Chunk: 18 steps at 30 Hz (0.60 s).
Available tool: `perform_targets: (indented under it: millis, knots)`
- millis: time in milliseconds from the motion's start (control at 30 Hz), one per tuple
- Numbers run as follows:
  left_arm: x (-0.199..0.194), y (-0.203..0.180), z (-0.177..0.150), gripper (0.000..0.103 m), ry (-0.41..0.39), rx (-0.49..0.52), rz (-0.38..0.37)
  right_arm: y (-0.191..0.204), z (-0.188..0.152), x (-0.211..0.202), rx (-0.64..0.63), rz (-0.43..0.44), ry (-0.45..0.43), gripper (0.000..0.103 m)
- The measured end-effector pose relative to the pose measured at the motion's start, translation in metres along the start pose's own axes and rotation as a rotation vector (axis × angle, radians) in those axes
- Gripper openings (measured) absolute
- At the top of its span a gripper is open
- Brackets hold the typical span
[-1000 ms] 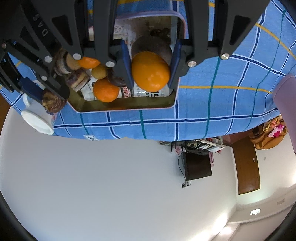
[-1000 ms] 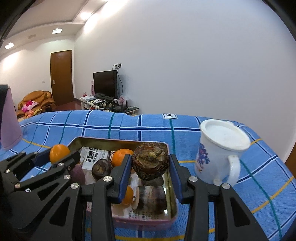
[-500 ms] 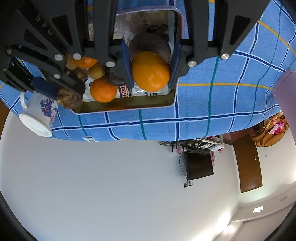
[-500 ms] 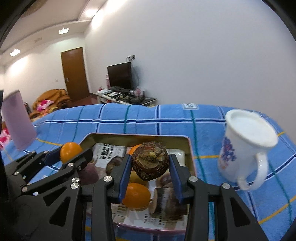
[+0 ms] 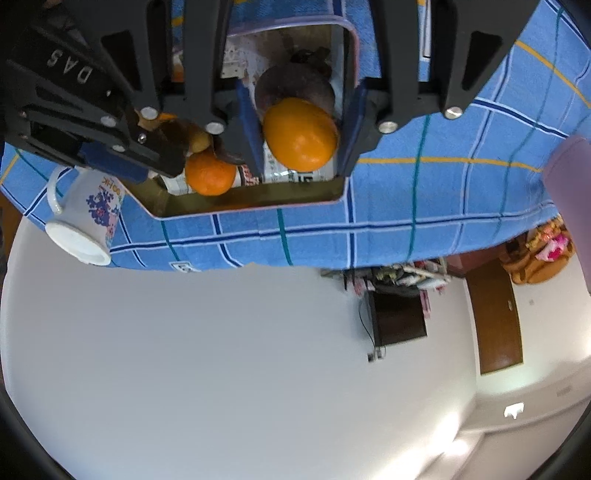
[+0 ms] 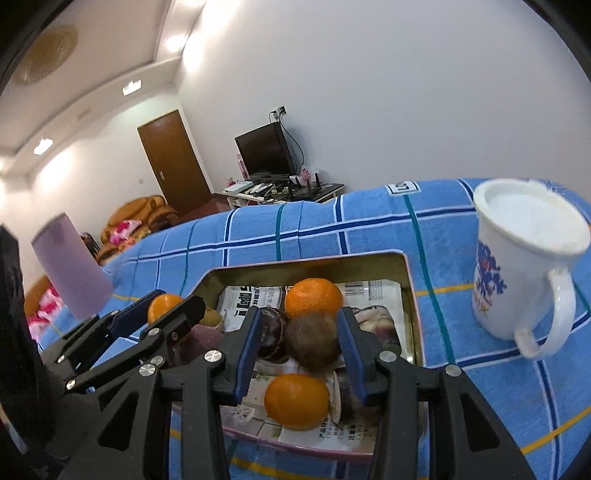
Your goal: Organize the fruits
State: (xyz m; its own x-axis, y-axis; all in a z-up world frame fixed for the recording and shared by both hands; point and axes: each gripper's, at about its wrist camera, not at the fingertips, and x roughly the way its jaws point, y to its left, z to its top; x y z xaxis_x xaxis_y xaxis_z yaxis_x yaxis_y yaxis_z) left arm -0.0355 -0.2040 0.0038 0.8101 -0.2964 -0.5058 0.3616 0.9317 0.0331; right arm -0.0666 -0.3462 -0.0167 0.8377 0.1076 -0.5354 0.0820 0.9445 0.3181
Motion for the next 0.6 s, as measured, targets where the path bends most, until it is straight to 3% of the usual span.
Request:
perform_targets:
  millis: [33,100,233,300,500,600]
  knots:
    - [-0.003,0.001,0.0,0.059,-0.012,-0.004,0.02,-0.002,0.0,-0.001,0.014,0.0,-0.007,0.044]
    - [-0.008,0.006,0.0,0.081,-0.029,-0.032,0.039,-0.006,0.001,-0.006,0.04,0.002,-0.032,0.045]
    - [-0.018,0.016,0.002,0.101,-0.074,-0.082,0.036,-0.009,0.001,-0.022,0.064,-0.018,-0.109,0.056]
    - [-0.026,0.017,0.002,0.103,-0.1,-0.089,0.022,-0.01,0.0,-0.028,0.076,-0.041,-0.141,0.069]
    - [-0.033,0.019,0.0,0.103,-0.1,-0.111,0.042,-0.001,-0.008,-0.051,0.041,-0.157,-0.252,0.07]
    - [-0.037,0.02,-0.005,0.103,-0.121,-0.09,0.098,0.005,-0.012,-0.065,0.023,-0.203,-0.314,0.072]
